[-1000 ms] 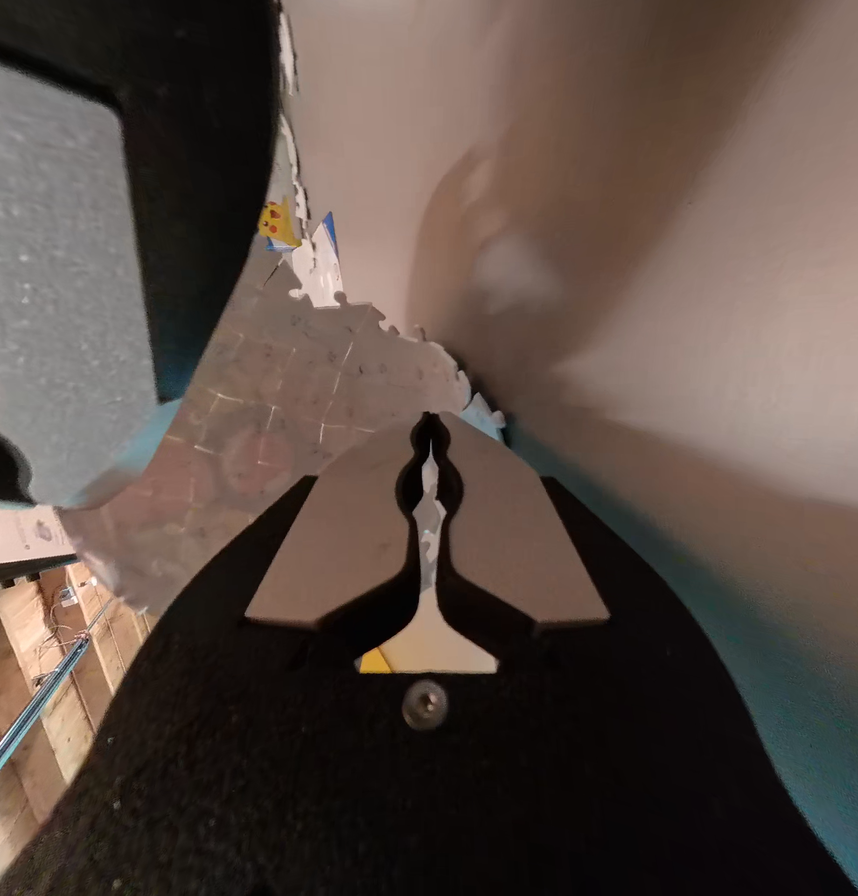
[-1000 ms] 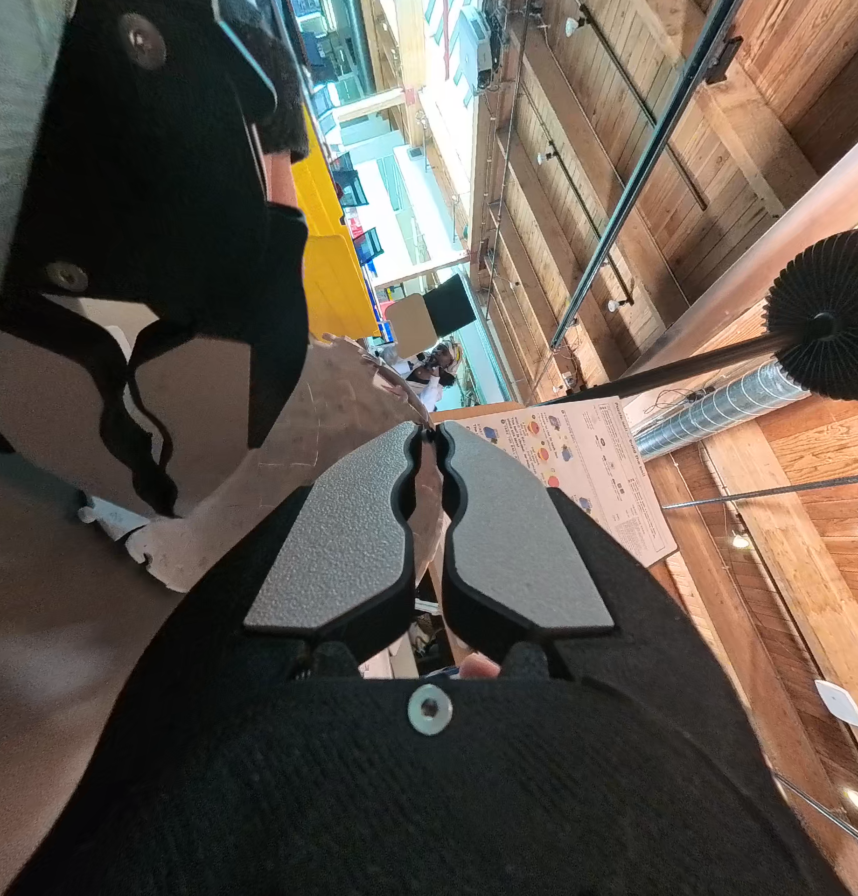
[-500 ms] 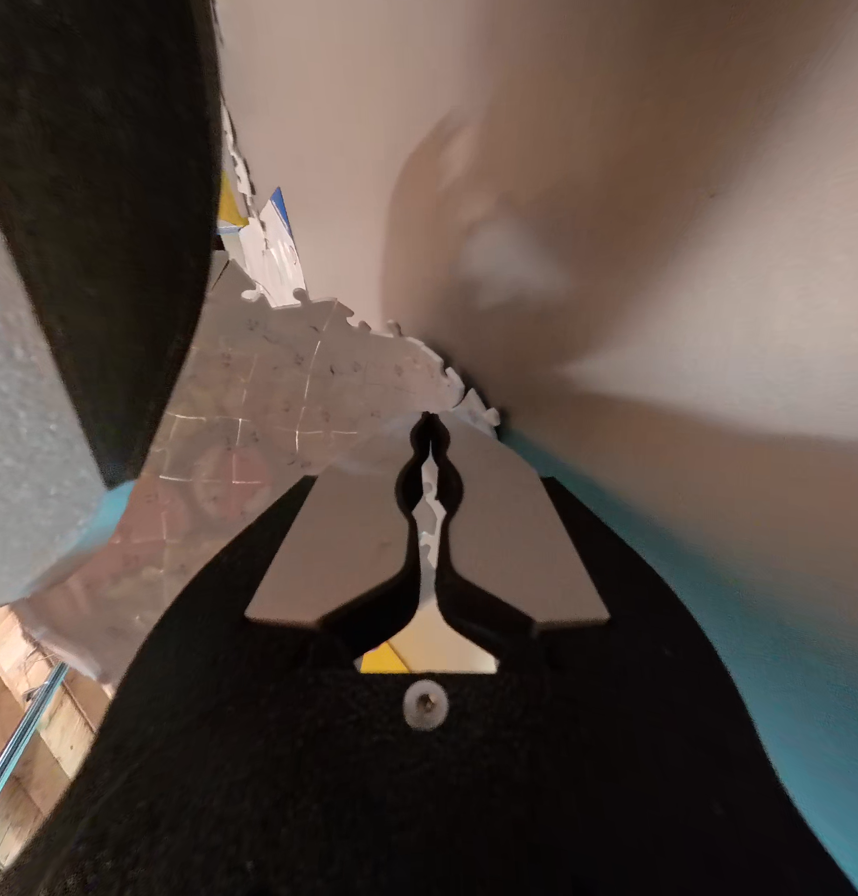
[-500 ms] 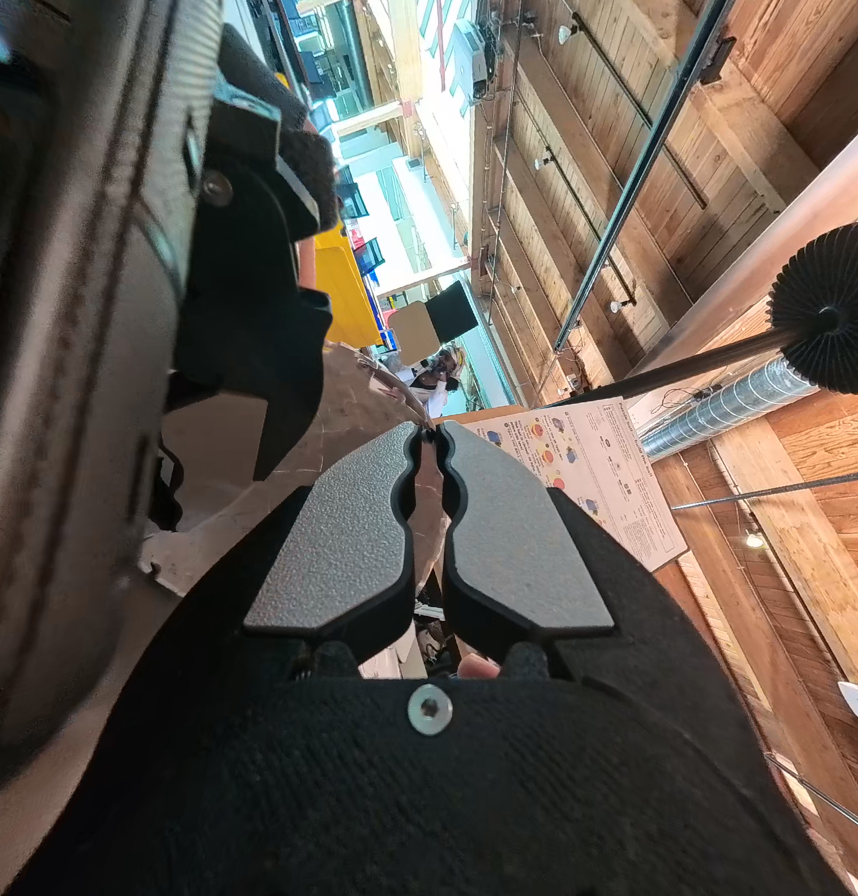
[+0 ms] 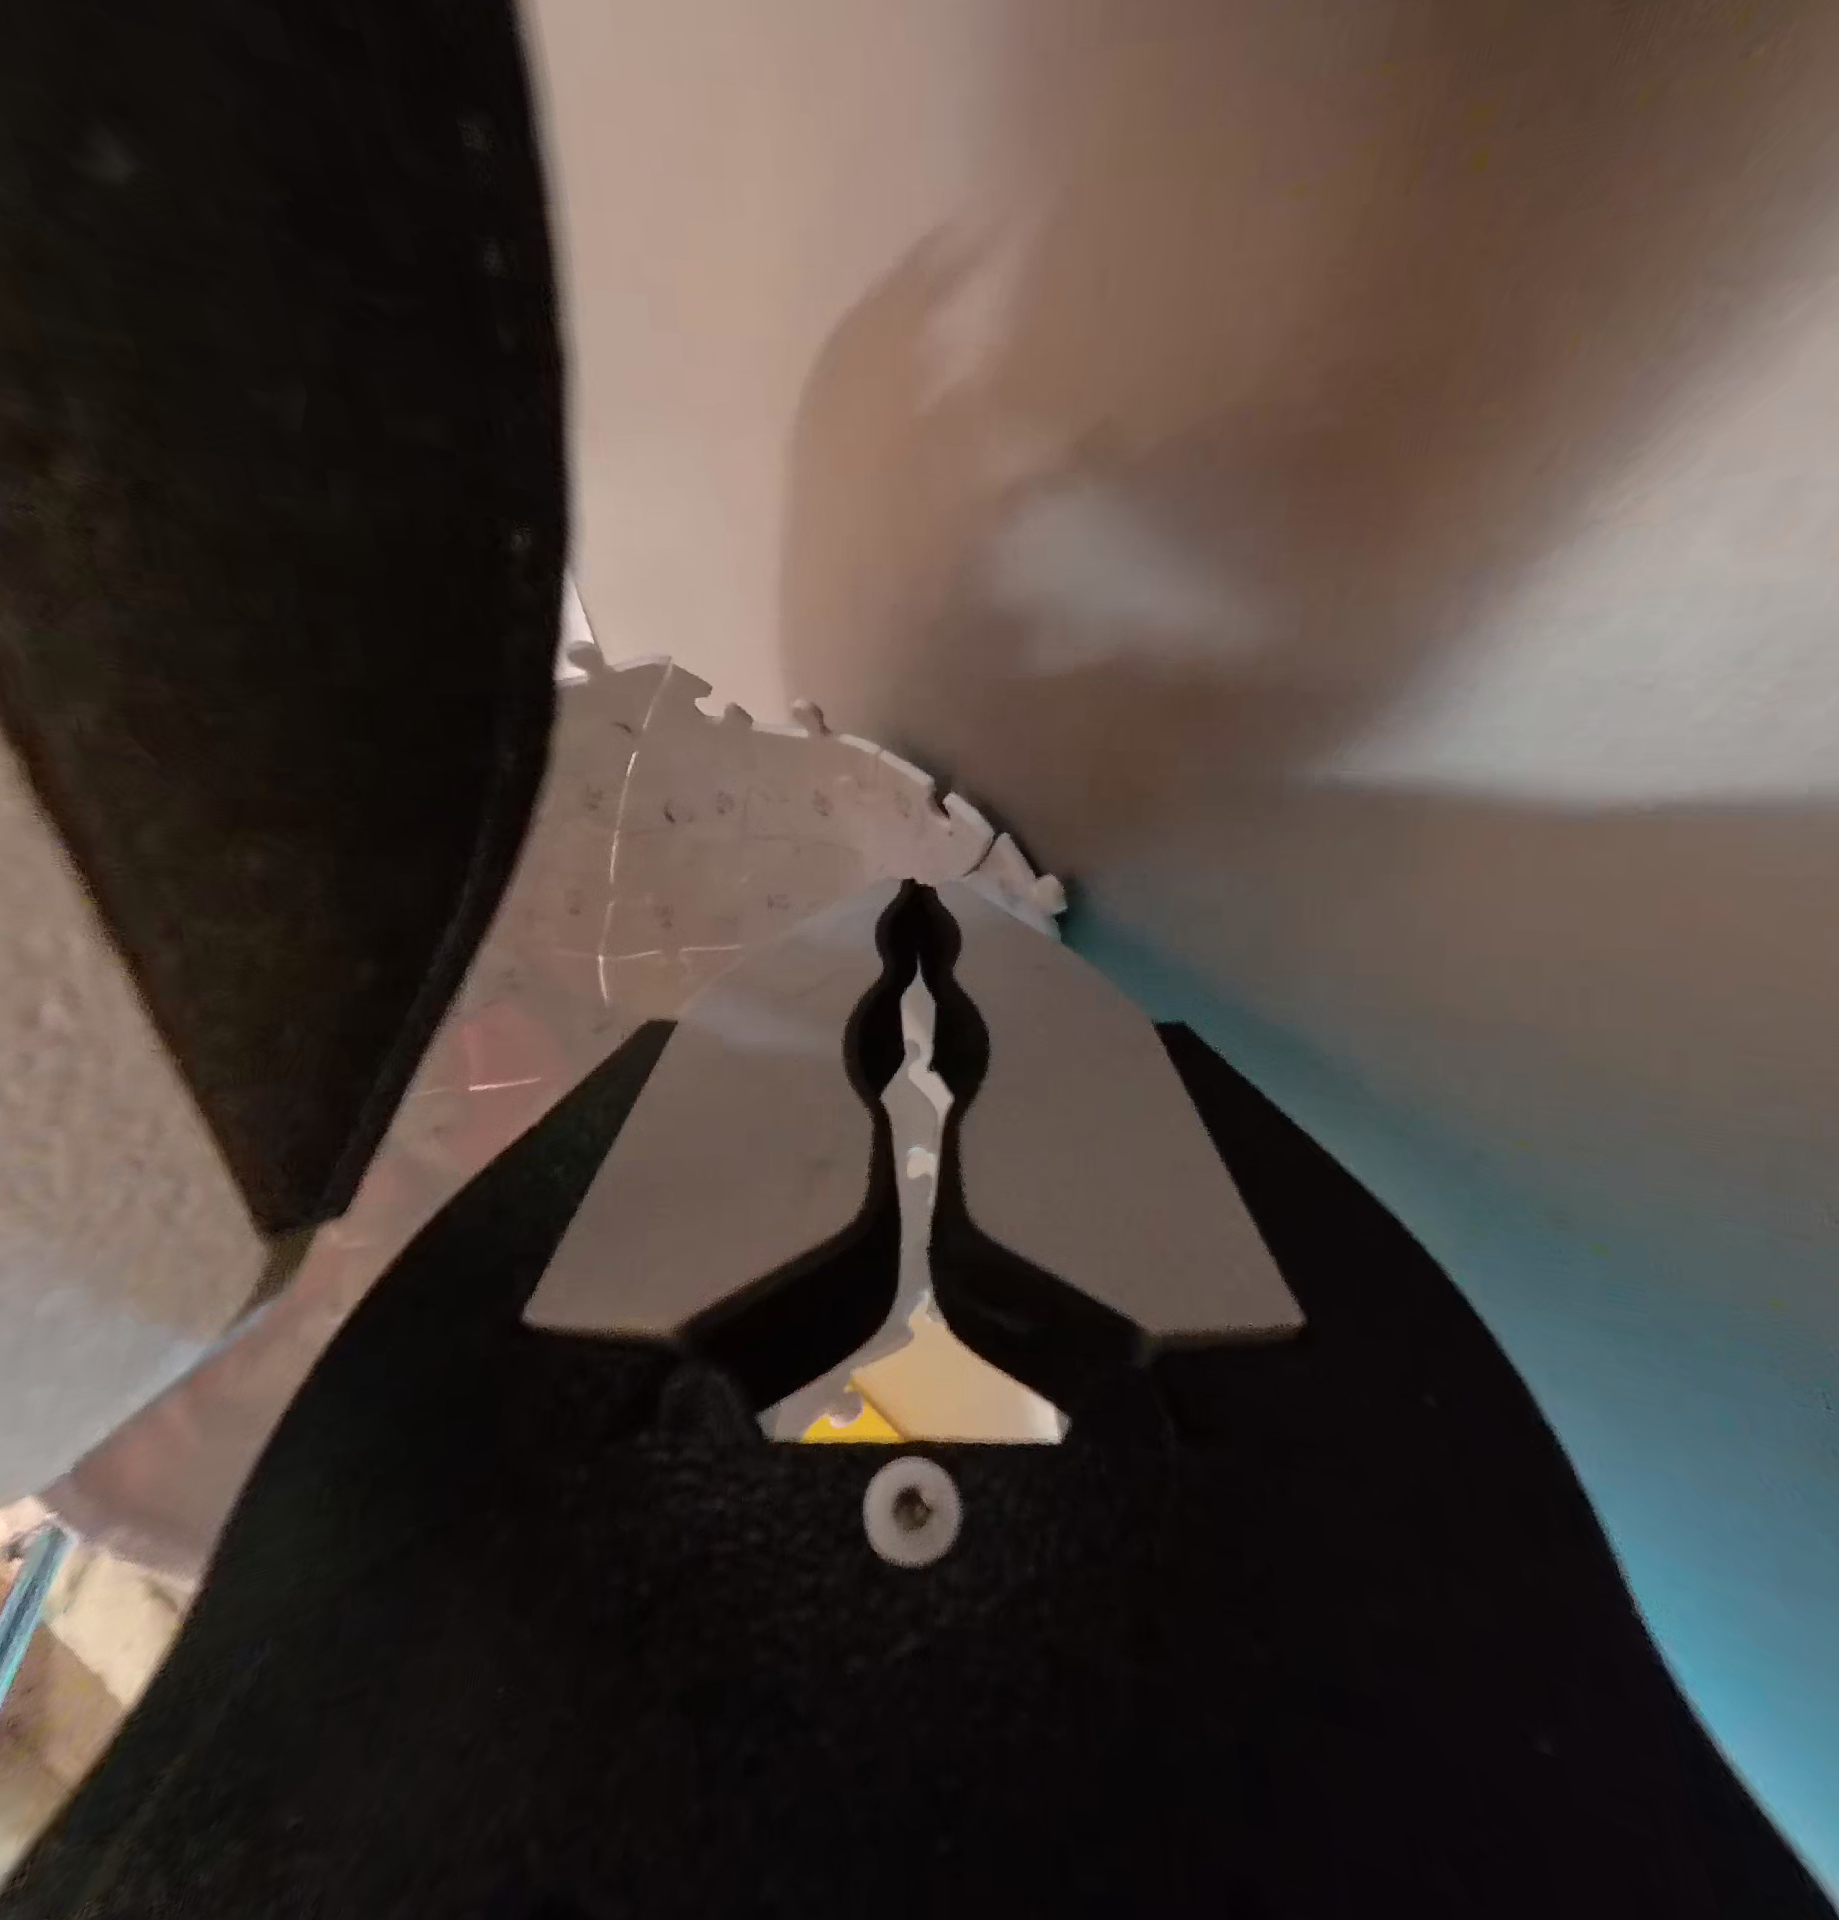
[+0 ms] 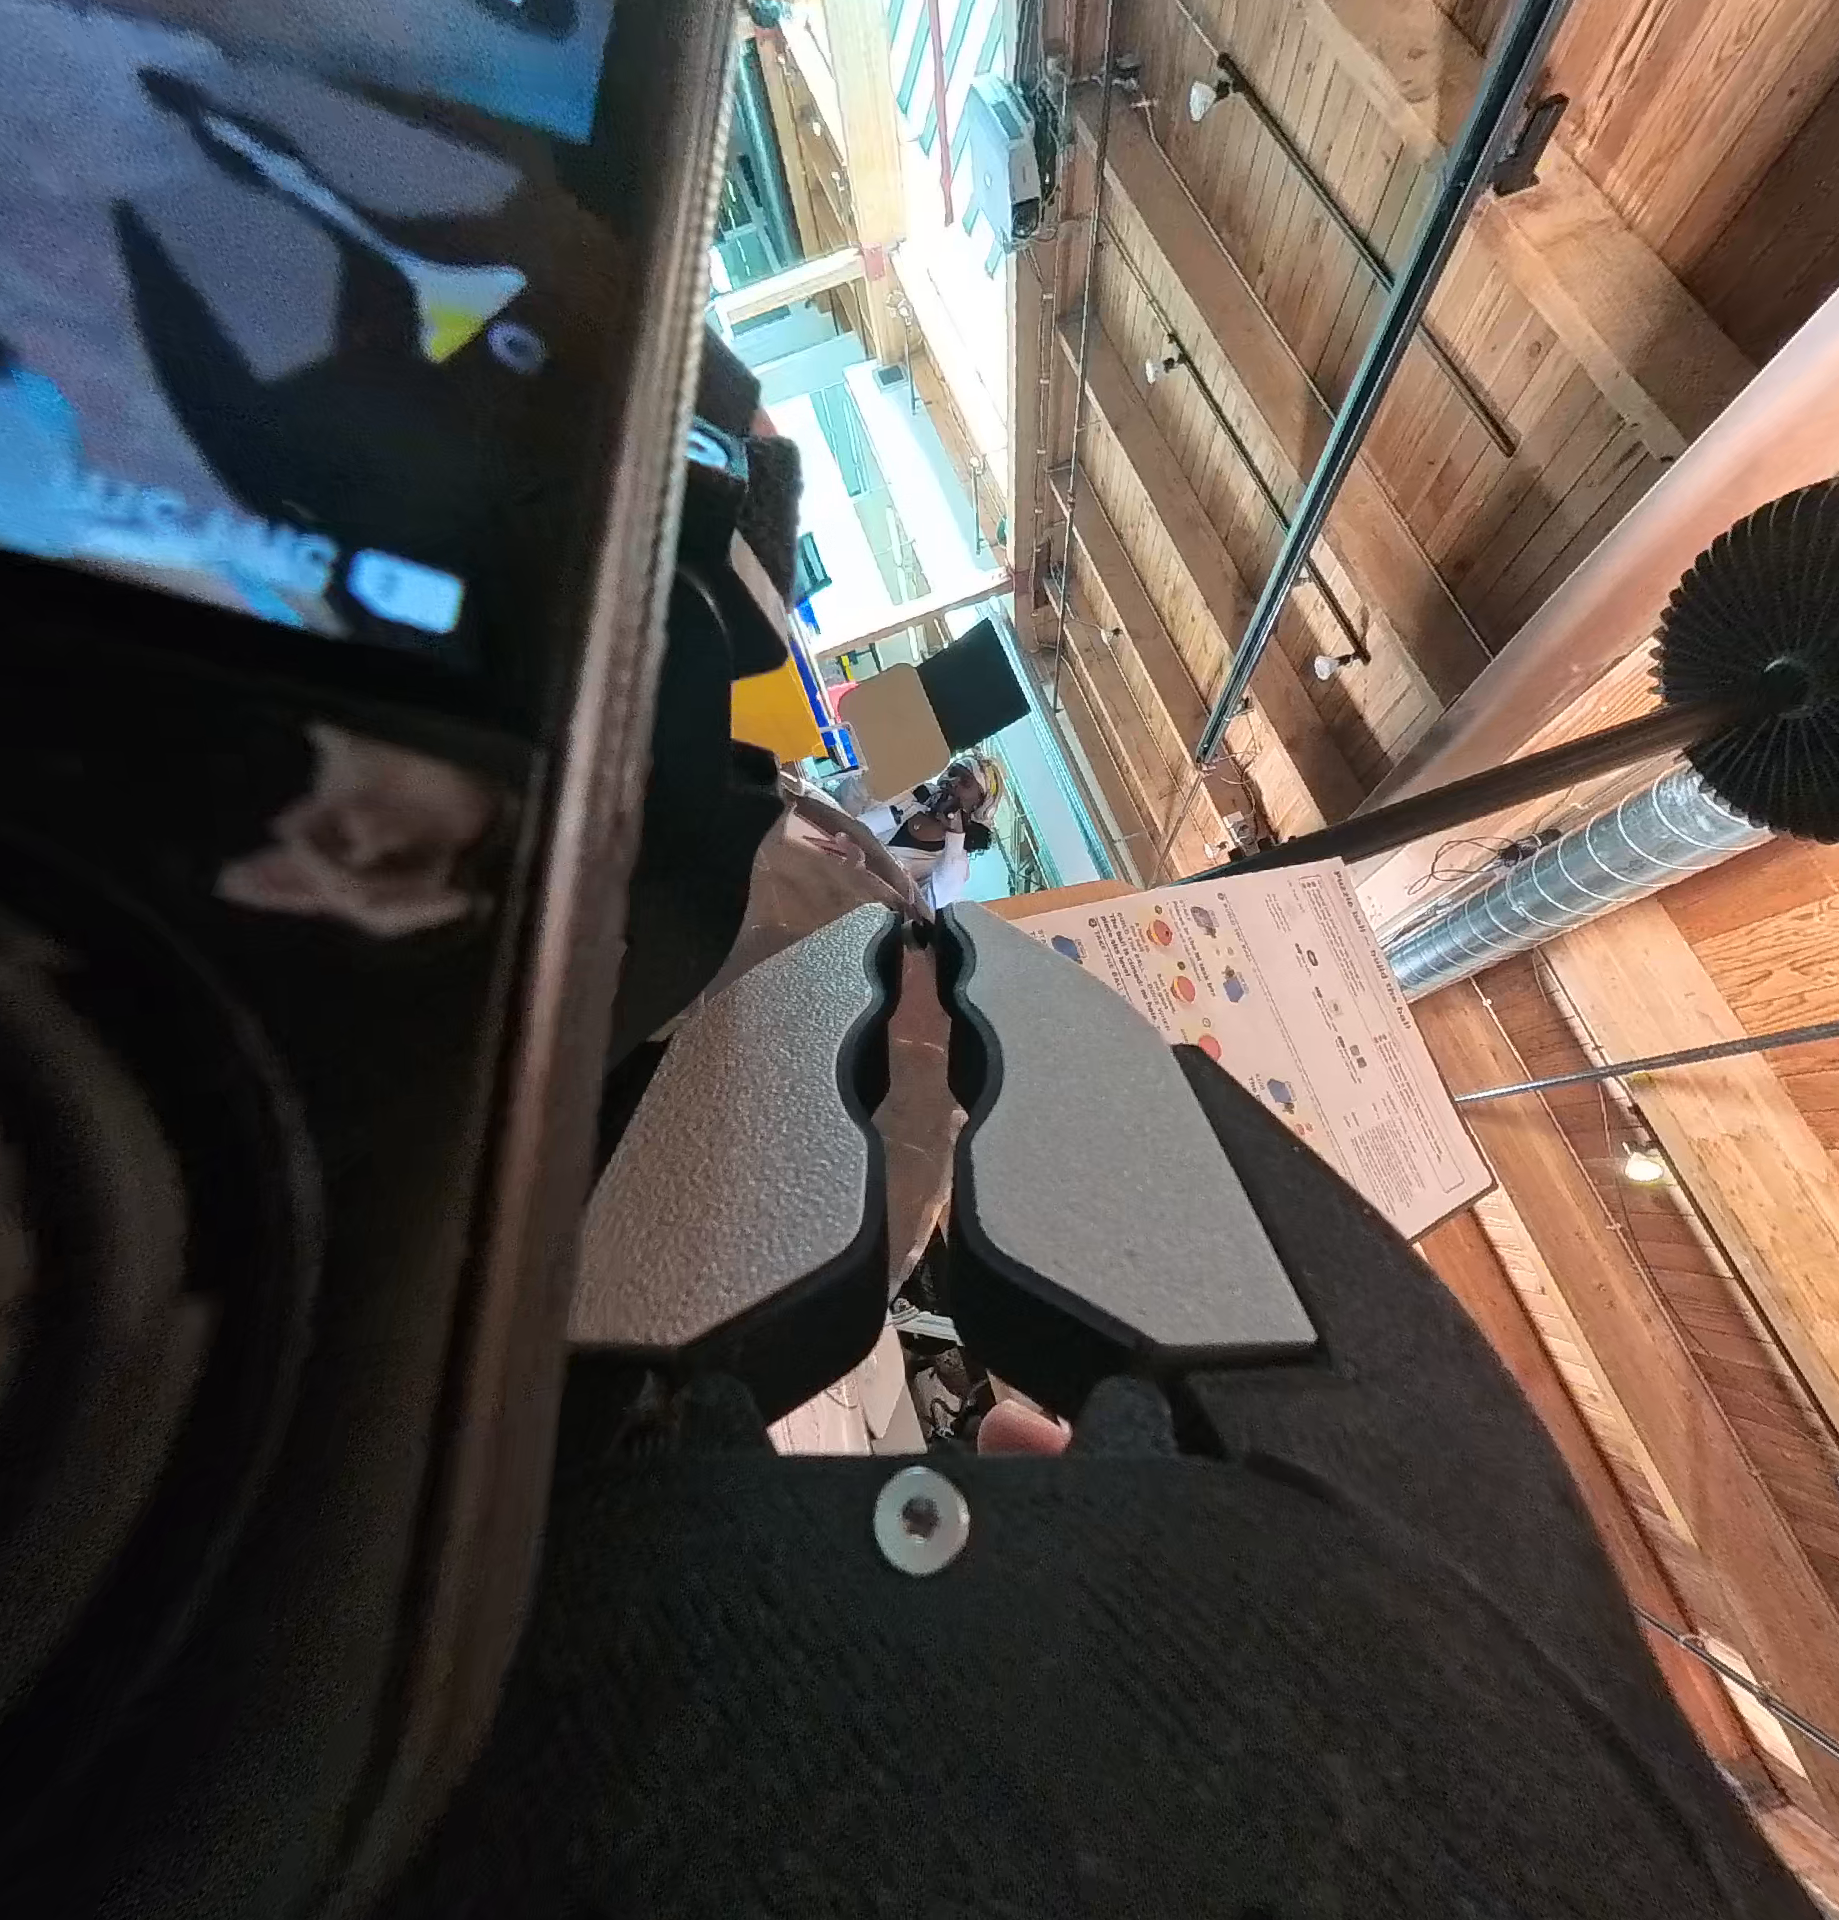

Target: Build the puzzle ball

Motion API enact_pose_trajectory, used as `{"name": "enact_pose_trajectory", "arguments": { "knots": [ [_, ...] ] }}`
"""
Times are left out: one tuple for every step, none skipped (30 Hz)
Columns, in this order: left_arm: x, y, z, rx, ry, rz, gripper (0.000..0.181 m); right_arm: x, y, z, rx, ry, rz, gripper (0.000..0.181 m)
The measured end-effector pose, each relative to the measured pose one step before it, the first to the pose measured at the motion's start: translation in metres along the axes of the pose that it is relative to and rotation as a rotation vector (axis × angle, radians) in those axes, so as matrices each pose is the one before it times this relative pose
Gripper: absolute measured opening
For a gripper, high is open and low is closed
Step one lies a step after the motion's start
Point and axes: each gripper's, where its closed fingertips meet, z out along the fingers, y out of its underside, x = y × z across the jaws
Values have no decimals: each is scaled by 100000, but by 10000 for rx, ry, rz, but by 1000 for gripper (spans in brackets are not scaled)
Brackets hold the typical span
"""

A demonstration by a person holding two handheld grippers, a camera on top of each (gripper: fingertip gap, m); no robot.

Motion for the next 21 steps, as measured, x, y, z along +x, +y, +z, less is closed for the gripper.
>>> {"name": "enact_pose_trajectory", "arguments": {
  "knots": [
    [17,11,10,21,18,-195,0,-21,-13,-10,16,-14,42,6],
    [15,27,19,-26,52,-166,0,-6,4,-14,4,-4,10,5],
    [13,20,16,-79,71,-70,0,-9,13,14,-6,-2,-24,5],
    [10,14,4,-143,90,-48,0,-15,8,0,2,-4,34,5],
    [14,-11,14,-133,81,-61,0,-5,9,3,4,-4,66,5],
    [-15,12,10,-74,9,7,0,29,95,-11,-24,6,-3,5],
    [-22,8,6,9,-62,13,0,38,77,-6,-16,5,40,5],
    [-41,-19,-4,77,-143,39,0,15,28,-3,1,2,44,5],
    [-67,-2,-18,68,-216,55,0,-17,30,3,-10,-3,24,5],
    [-53,-8,-34,20,-242,55,0,-41,15,17,-2,-28,7,5],
    [-51,9,-26,-43,-208,10,0,18,-3,-4,4,4,0,5],
    [-42,31,-39,-82,-159,-90,0,9,-10,-16,6,4,13,5],
    [-148,6,-23,-20,-228,-204,0,-9,-15,-4,11,-20,24,5],
    [-238,-103,-69,119,-339,-283,0,-34,35,0,-12,-18,7,5],
    [-255,-177,-160,219,-343,-308,0,5,12,0,-10,5,-14,5],
    [-249,-88,-271,170,-284,-293,0,46,-33,-35,13,17,15,5],
    [-293,87,-299,43,-279,-249,0,10,-19,-17,9,-1,47,5],
    [-320,202,-339,-39,-269,-190,0,-16,22,-8,-7,-4,22,5],
    [-221,133,-387,-10,-183,-155,0,-5,36,6,-13,0,-18,5],
    [-136,51,-434,28,-100,-148,0,34,-14,-14,4,9,14,5],
    [-104,25,-406,9,-62,-162,0,-7,-25,7,10,-12,58,5]
  ]
}}
